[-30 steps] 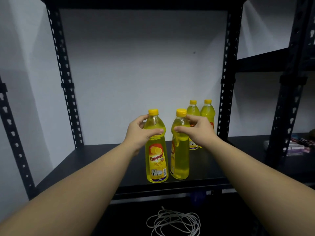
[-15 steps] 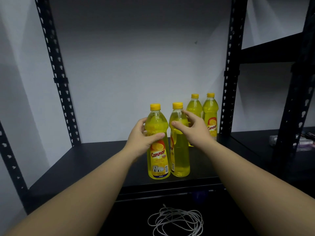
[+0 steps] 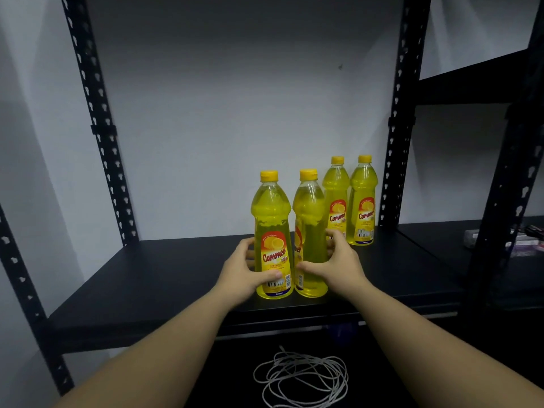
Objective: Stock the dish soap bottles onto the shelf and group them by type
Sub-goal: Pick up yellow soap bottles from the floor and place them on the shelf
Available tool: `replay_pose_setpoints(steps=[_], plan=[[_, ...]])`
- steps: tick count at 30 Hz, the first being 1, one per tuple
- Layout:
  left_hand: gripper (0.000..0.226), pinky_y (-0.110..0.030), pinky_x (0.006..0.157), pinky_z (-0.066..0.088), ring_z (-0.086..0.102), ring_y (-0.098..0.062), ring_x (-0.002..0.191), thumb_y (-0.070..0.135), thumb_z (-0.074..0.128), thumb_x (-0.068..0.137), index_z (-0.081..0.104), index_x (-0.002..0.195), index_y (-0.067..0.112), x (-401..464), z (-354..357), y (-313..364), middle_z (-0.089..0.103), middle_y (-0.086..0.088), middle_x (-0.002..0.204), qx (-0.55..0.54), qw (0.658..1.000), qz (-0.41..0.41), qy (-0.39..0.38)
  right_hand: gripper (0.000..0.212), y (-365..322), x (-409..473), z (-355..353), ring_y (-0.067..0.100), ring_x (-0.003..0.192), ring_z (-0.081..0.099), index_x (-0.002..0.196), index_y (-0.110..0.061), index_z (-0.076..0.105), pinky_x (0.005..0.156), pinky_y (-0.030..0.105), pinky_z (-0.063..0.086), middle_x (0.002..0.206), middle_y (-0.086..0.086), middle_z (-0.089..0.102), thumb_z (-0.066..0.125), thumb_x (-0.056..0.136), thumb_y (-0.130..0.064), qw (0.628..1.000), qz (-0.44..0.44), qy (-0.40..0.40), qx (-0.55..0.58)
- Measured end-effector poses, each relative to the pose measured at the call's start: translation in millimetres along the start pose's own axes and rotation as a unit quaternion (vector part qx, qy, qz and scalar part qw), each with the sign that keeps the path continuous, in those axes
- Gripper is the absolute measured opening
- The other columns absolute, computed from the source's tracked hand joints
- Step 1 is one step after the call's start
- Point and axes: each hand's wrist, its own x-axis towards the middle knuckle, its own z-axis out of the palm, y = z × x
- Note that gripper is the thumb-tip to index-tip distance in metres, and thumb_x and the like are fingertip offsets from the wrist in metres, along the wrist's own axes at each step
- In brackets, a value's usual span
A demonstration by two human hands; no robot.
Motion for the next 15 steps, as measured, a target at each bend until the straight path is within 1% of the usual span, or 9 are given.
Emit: replay_pose_setpoints(steps=[2,4,5,7,9,10,11,13,15], plan=[[0.09,-0.038,0.091,0.061,0.067,-0.01,0.111,0.04,0.095,0.069,0.044,0.143,0.035,2,3,-3,0.065,0.012,0.124,-0.005,1.0,0.004,0.01,0.095,5,4,0,0.02,0.122,0.059,0.143,-0.028,0.042,0.095,0.039,0.057,0.131,-0.001,0.06,0.097,0.066,-0.038,1.0,0.007,-0.002,0.018],[0.089,-0.037,0.09,0.061,0.068,-0.009,0.109,0.042,0.094,0.069,0.044,0.142,0.036,5,5,-7,0.066,0.013,0.123,-0.017,1.0,0.003,0.014,0.085,9,6,1,0.019,0.12,0.061,0.136,-0.028,0.043,0.091,0.035,0.056,0.127,-0.001,0.061,0.095,0.068,-0.033,1.0,0.006,0.002,0.027],[0.088,-0.037,0.09,0.061,0.069,-0.009,0.109,0.044,0.094,0.068,0.045,0.141,0.036,6,7,-10,0.067,0.012,0.123,-0.026,1.0,0.0,0.012,0.084,12,6,2,0.018,0.119,0.06,0.133,-0.028,0.043,0.09,0.032,0.055,0.126,-0.002,0.061,0.095,0.068,-0.033,1.0,0.005,0.0,0.027],[0.084,-0.038,0.09,0.062,0.07,-0.011,0.109,0.045,0.093,0.069,0.048,0.139,0.035,6,10,-16,0.069,0.009,0.122,-0.045,0.999,-0.012,0.01,0.091,17,2,4,0.014,0.117,0.059,0.133,-0.031,0.042,0.09,0.03,0.053,0.126,-0.006,0.06,0.098,0.062,-0.041,1.0,0.002,-0.012,0.014],[0.078,-0.038,0.091,0.062,0.072,-0.011,0.107,0.043,0.093,0.07,0.052,0.135,0.034,7,12,-22,0.071,0.007,0.12,-0.061,0.998,-0.024,0.014,0.1,25,-1,8,0.011,0.116,0.059,0.131,-0.035,0.043,0.094,0.034,0.056,0.127,-0.009,0.06,0.099,0.051,-0.055,1.0,0.005,-0.017,0.002],[0.077,-0.039,0.091,0.061,0.073,-0.011,0.106,0.042,0.094,0.069,0.055,0.134,0.032,8,12,-24,0.073,0.007,0.119,-0.068,0.997,-0.028,0.015,0.1,29,-3,9,0.01,0.115,0.06,0.13,-0.035,0.045,0.094,0.036,0.057,0.125,-0.01,0.061,0.099,0.049,-0.057,1.0,0.01,-0.016,0.009],[0.076,-0.04,0.092,0.061,0.073,-0.01,0.105,0.041,0.095,0.067,0.056,0.132,0.03,9,12,-26,0.074,0.006,0.118,-0.074,0.997,-0.032,0.014,0.096,32,-4,10,0.01,0.113,0.062,0.129,-0.033,0.046,0.092,0.035,0.058,0.123,-0.011,0.063,0.1,0.051,-0.053,1.0,0.016,-0.016,0.016],[0.077,-0.041,0.094,0.061,0.074,-0.008,0.103,0.038,0.097,0.065,0.058,0.13,0.027,11,11,-28,0.075,0.005,0.116,-0.084,0.996,-0.04,0.007,0.084,35,-4,11,0.007,0.111,0.063,0.127,-0.03,0.046,0.085,0.025,0.055,0.119,-0.012,0.064,0.099,0.063,-0.038,0.999,0.022,-0.017,0.031],[0.078,-0.042,0.094,0.061,0.074,-0.009,0.103,0.039,0.097,0.063,0.057,0.129,0.027,11,11,-29,0.075,0.004,0.116,-0.093,0.995,-0.043,0.007,0.079,39,-3,12,0.007,0.113,0.06,0.129,-0.029,0.043,0.084,0.02,0.049,0.125,-0.01,0.062,0.096,0.07,-0.03,0.999,0.026,-0.017,0.037]])
